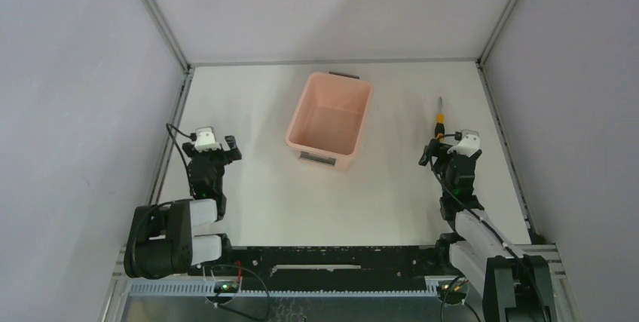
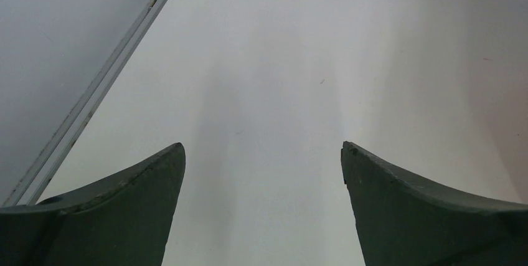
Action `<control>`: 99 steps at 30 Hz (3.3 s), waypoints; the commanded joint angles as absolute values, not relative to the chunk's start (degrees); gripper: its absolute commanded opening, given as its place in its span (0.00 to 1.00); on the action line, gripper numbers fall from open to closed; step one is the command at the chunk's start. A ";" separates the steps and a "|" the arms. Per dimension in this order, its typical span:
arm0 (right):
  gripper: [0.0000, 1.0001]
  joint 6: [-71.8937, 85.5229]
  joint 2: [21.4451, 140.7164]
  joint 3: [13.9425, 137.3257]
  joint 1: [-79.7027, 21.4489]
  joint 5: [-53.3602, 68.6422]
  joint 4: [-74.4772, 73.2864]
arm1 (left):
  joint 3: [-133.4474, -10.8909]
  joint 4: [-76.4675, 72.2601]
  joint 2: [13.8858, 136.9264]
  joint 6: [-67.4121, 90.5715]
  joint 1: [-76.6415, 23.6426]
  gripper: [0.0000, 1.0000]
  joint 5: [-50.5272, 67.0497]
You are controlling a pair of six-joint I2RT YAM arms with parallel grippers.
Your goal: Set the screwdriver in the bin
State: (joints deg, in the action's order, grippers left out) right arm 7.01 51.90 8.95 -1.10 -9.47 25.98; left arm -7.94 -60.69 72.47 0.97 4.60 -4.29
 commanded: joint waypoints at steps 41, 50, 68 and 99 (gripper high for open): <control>0.84 10.15 119.82 90.19 6.99 -7.65 -42.78 | -10.12 -62.14 71.97 0.26 4.24 1.00 -4.44; 0.16 9.17 118.31 93.23 7.12 -5.11 -46.46 | -10.16 -62.12 71.98 0.26 4.24 1.00 -4.48; 0.08 14.16 99.52 110.07 -13.79 -13.12 -67.04 | -10.14 -62.14 71.98 0.26 4.29 1.00 -4.48; 0.28 32.17 125.93 104.55 -39.42 -9.96 -44.35 | -10.16 -62.14 71.98 0.26 4.23 1.00 -4.48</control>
State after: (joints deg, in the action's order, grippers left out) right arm 30.61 126.48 105.16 -39.13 -11.75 -50.04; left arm -7.94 -60.69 72.47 0.97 4.60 -4.29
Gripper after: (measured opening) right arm 0.373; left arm 0.996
